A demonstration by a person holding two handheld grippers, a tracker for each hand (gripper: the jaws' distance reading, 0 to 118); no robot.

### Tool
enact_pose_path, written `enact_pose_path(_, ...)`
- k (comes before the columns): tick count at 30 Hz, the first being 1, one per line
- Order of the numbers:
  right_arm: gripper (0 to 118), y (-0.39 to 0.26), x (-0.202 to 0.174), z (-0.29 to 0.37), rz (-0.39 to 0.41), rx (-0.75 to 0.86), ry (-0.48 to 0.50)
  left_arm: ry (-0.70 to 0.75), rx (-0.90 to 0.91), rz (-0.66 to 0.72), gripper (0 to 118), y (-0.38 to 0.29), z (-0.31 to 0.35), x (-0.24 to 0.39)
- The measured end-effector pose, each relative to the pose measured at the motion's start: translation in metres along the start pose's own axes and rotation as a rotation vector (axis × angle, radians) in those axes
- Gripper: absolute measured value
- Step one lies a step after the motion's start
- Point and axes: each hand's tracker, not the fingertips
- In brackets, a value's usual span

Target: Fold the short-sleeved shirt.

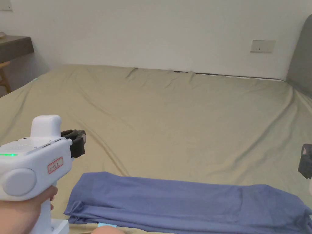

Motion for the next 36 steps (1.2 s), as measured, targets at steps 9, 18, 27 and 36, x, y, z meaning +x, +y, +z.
enact_pose_path(9, 2, -0.008, -0.020, 0.007, 0.065, -0.097, 0.093, -0.480, -0.635, 0.550, 72, -0.071, -0.090, -0.123)
enact_pose_path(18, 2, -0.013, -0.030, 0.008, 0.098, -0.153, 0.120, -0.589, -0.732, 0.665, 114, -0.112, -0.119, -0.167)
enact_pose_path(27, 2, -0.013, -0.039, 0.000, 0.131, -0.188, 0.128, -0.685, -0.733, 0.789, 29, -0.130, -0.166, -0.120)
enact_pose_path(36, 2, -0.014, -0.043, 0.004, 0.184, -0.186, 0.147, -0.580, -0.776, 0.475, 9, -0.094, -0.166, -0.078)
